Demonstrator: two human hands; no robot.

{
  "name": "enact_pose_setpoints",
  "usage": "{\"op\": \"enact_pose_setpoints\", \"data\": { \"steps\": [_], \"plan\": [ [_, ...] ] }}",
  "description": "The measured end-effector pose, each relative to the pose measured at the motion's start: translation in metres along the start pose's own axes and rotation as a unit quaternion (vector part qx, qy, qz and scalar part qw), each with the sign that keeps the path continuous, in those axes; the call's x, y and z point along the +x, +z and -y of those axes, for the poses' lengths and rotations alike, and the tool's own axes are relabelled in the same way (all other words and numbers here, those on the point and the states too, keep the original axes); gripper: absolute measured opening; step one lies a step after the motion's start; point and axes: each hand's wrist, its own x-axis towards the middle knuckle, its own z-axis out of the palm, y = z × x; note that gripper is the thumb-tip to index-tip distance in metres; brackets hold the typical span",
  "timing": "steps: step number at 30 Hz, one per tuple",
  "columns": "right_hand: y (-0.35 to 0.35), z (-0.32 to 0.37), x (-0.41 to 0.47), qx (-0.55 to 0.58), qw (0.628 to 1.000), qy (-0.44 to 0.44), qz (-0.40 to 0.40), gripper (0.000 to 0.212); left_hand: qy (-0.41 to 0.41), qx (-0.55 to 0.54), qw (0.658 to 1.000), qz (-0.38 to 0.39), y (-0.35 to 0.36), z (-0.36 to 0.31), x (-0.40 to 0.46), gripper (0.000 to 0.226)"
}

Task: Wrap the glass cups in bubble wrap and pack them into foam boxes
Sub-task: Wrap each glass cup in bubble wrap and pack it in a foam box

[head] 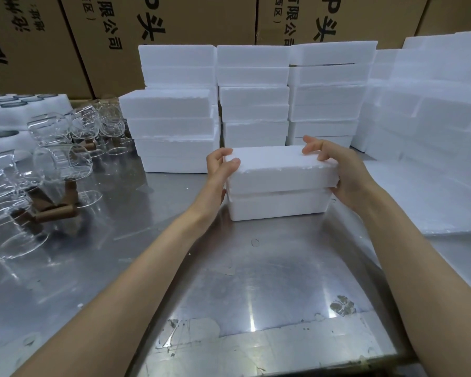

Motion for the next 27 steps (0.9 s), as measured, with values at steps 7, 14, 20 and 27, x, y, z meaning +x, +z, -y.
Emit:
{"op": "enact_pose_setpoints", "data": {
  "steps": [7,14,20,27],
  "plan": [
    [-0.001,-0.001,0.001,-0.014,1.0,0.008,-0.002,0.039,-0.009,0.002,1.0,0.009,0.002,0.001,-0.001,0.027],
    [0.004,-0.006,0.004,-0.034,0.999,0.008,-0.021,0.019,-0.013,0.006,1.0,-0.02,0.004,0.008,0.006,0.027],
    [0.003,-0.008,0.004,-0.036,0.998,0.053,-0.02,0.034,-0.047,-0.038,0.998,-0.036,0.002,0.015,0.012,0.049],
    [0.002,0.002,0.005,-0.051,0.994,0.097,-0.017,0.046,-0.076,-0.039,0.996,-0.033,-0.001,0.016,0.015,0.053]
  ]
}}
